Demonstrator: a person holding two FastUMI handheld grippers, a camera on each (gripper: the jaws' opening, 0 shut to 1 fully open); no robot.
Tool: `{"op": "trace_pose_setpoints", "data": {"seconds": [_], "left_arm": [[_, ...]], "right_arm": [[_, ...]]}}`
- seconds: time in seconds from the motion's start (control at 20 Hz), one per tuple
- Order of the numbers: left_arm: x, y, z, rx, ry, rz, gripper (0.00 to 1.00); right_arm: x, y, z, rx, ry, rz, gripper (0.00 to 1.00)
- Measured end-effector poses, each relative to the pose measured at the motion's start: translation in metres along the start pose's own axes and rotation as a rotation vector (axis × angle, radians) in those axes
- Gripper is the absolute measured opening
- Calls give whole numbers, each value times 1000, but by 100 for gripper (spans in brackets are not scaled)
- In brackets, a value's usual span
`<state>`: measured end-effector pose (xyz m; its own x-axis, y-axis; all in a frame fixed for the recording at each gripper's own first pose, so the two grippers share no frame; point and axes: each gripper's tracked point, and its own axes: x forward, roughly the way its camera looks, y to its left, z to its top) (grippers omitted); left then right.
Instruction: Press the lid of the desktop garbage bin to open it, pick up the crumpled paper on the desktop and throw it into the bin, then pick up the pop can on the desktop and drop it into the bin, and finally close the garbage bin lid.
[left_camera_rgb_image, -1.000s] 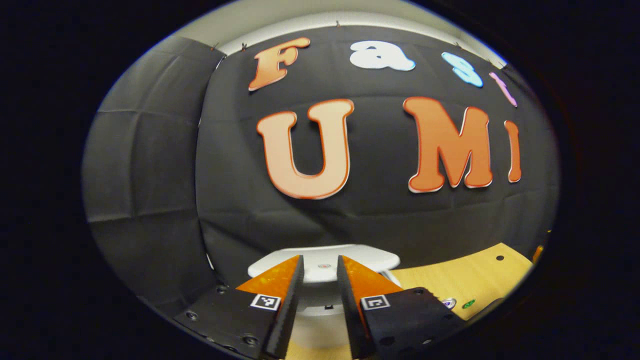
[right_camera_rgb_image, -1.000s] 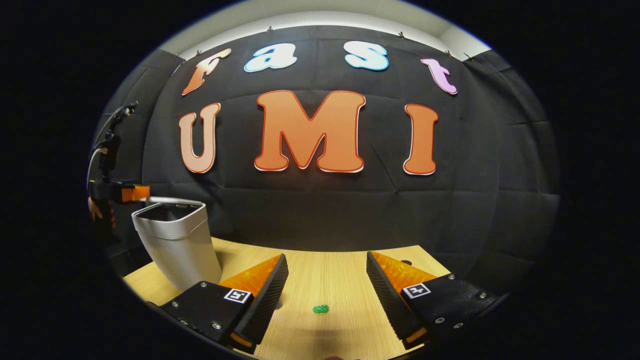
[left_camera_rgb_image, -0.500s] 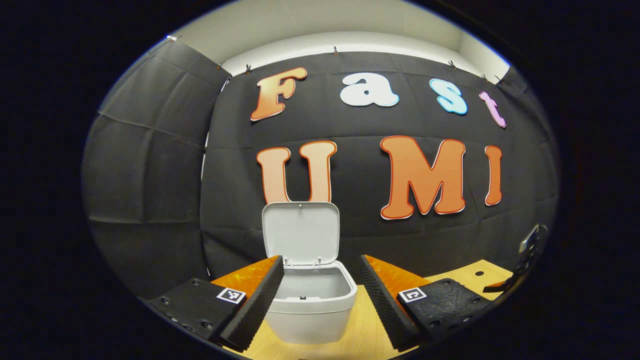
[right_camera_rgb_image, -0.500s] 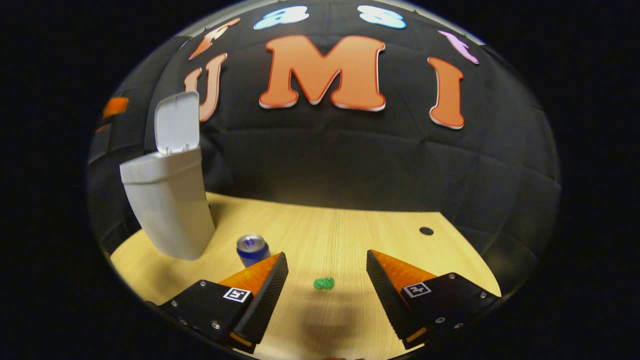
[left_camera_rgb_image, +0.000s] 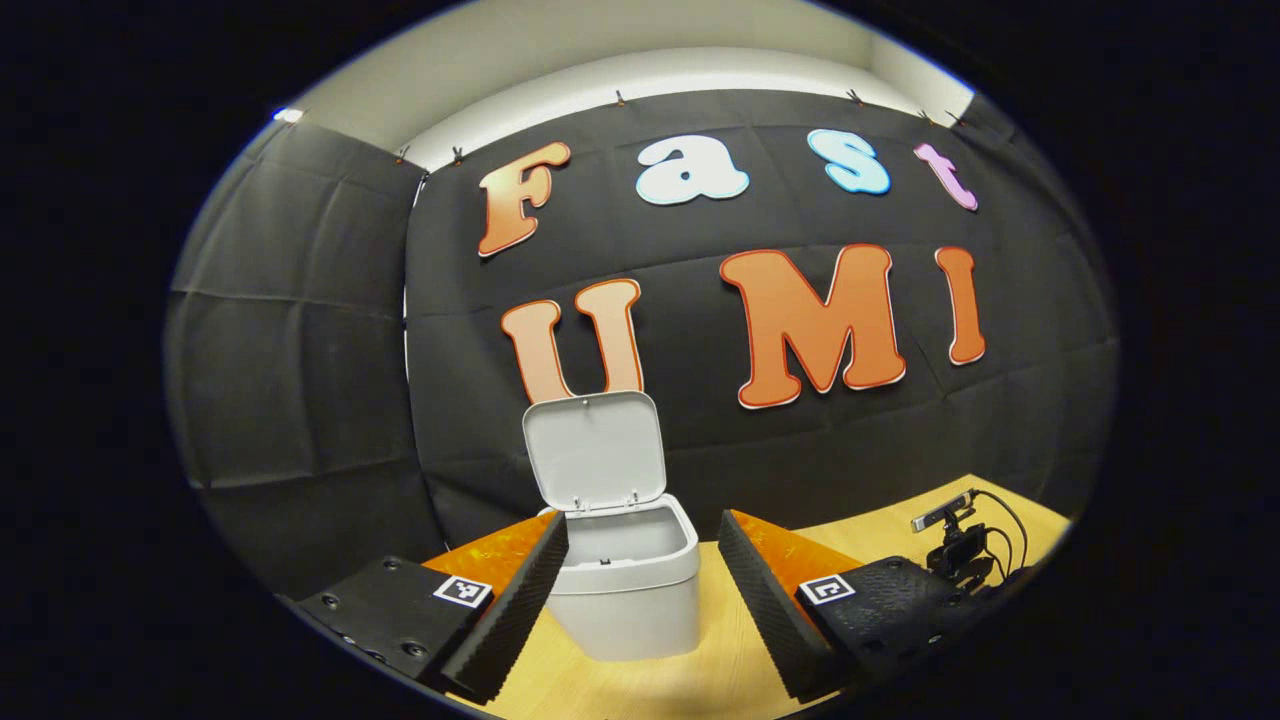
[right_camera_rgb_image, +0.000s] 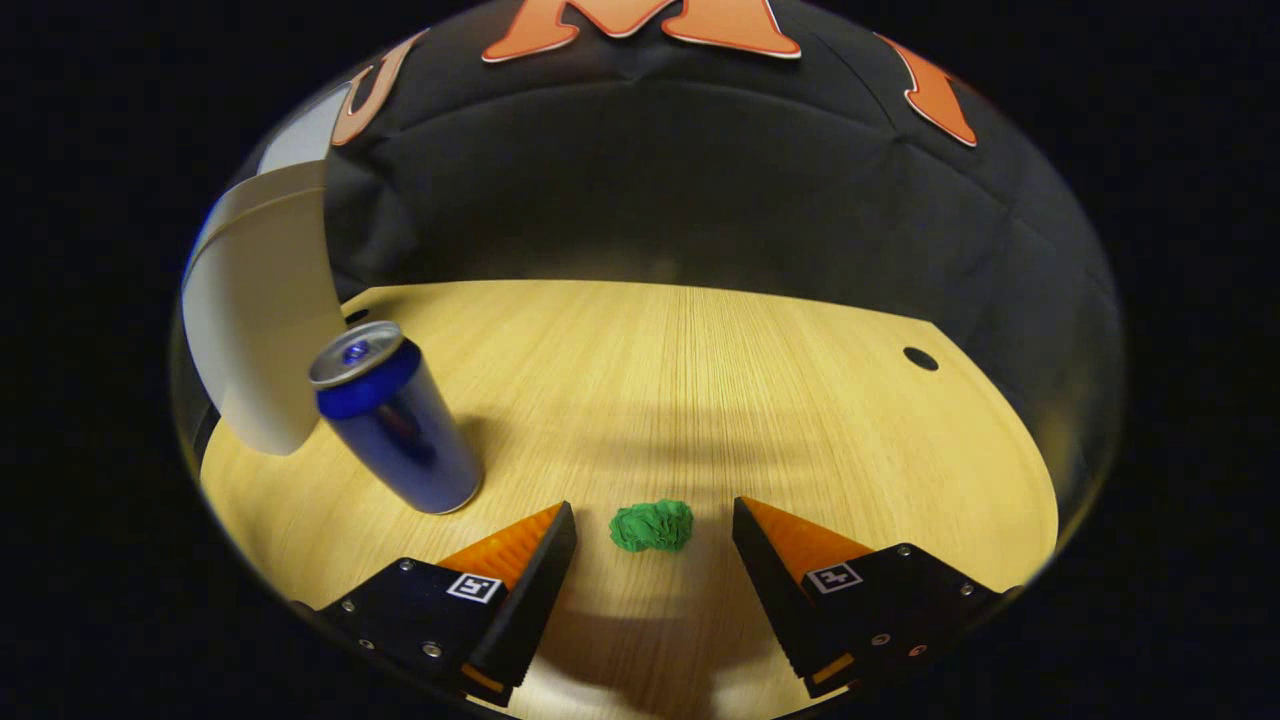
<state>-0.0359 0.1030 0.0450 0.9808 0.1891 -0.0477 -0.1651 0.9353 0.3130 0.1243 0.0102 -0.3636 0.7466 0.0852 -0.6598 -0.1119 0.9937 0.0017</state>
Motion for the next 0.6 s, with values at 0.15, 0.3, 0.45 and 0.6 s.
{"op": "trace_pose_setpoints", "data": {"seconds": [0.15, 0.3, 0.45, 0.6], "left_arm": [[-2, -4, -3, 16, 16, 10, 96], [-2, -14, -7, 12, 26, -13, 95], [-5, -20, -5, 16, 14, -38, 95], [-10, -16, -3, 21, -4, -48, 95]], "right_arm": [[10, 8, -4, 5, 0, 32, 82], [3, 12, -6, -14, 8, 15, 57], [-3, 11, -8, -51, 12, -13, 28], [-18, 19, -4, 10, 27, 48, 16]]}}
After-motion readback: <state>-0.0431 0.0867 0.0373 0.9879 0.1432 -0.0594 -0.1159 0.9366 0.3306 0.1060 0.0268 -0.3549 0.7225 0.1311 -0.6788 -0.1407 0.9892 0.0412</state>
